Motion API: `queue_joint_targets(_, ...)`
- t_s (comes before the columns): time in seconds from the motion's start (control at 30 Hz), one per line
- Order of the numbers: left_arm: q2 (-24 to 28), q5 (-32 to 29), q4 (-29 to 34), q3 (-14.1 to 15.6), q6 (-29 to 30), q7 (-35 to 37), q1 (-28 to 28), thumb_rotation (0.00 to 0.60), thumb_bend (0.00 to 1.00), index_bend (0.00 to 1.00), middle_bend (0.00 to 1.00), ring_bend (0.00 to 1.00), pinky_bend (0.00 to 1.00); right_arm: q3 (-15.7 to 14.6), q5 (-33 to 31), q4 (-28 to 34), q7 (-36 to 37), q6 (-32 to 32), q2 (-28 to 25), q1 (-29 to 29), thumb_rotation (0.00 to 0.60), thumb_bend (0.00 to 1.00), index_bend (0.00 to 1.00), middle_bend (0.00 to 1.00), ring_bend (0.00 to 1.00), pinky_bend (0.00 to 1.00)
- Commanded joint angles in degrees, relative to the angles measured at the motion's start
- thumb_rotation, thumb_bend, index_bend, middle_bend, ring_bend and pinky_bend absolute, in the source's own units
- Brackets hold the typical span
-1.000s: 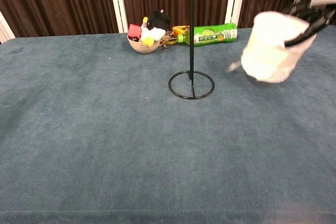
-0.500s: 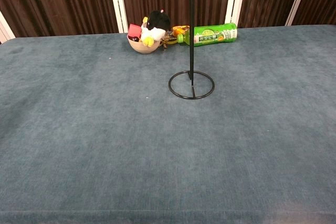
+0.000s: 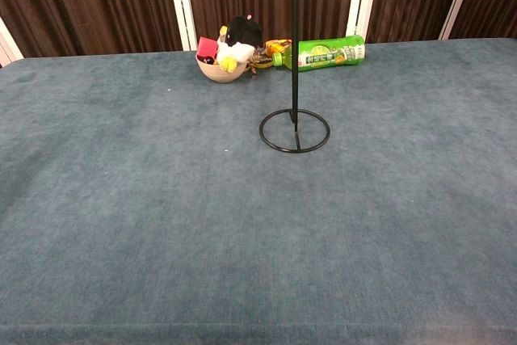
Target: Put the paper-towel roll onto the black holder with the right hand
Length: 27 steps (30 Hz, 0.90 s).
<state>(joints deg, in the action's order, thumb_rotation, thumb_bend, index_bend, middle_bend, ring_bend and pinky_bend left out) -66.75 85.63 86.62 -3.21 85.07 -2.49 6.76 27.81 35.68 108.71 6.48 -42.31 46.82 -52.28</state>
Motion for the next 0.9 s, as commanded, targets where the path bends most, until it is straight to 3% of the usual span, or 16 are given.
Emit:
queue_joint_targets(0.03,-0.1,0.0,-0.1,0.0,-0.1,-0.1,0.1,0.600,0.45,0.00,0.03,0.00,0.11,-3.6,-7.9,1.1,-7.0,0.6,-0.3,-6.1,0.600,0.31,0.73,0.62,0.53,0.40)
queue_joint_targets(0.27,-0.1,-0.1,-0.1,-0.1,0.0,-0.1,0.1,0.600,0.45,0.00,0.03,0.00,0.11,-7.4,-16.4,0.9,-16.1,-4.5,3.4,-13.0,0.600,0.31,0.72,0.62,0.53,0.40)
queue_joint_targets(0.63,0.0,-0.1,-0.2,-0.1,0.1,0.3,0.1,0.600,0.45,0.00,0.03,0.00,0.11,-8.5,-21.5,-0.2,-20.1,-7.9,6.6,-16.0,0.600,0.31,0.66,0.61,0.52,0.40)
queue_joint_targets(0.67,0.1,0.0,-0.4,-0.1,0.2,0.5,-0.1,0.600,0.45,0.00,0.03,0.00,0.11,-8.6,-22.4,-0.3,-20.3,-7.5,7.1,-16.2,0.600,0.31,0.62,0.60,0.51,0.40)
queue_joint_targets(0.77,0.0,0.0,-0.5,-0.1,0.2,0.6,0.0,0.600,0.45,0.00,0.03,0.00,0.11,-8.6,-23.5,-0.7,-20.2,-6.0,6.9,-16.4,0.600,0.31,0.19,0.37,0.32,0.31)
queue_joint_targets(0.8,0.0,0.0,-0.4,-0.1,0.2,0.5,0.0,0.600,0.45,0.00,0.03,0.00,0.11,-8.7,-23.3,-0.8,-20.3,-6.0,6.9,-16.3,0.600,0.30,0.09,0.29,0.25,0.26)
queue_joint_targets(0.83,0.1,-0.1,-0.2,-0.1,0.1,0.3,0.0,0.600,0.45,0.00,0.03,0.00,0.11,-8.7,-22.8,-0.9,-20.3,-6.0,6.8,-16.2,0.600,0.28,0.01,0.18,0.14,0.19)
queue_joint_targets(0.9,0.1,-0.1,-0.2,-0.1,0.1,0.3,0.0,0.600,0.45,0.00,0.03,0.00,0.11,-8.6,-21.9,-1.0,-20.2,-6.2,6.7,-15.8,0.600,0.24,0.00,0.06,0.03,0.09)
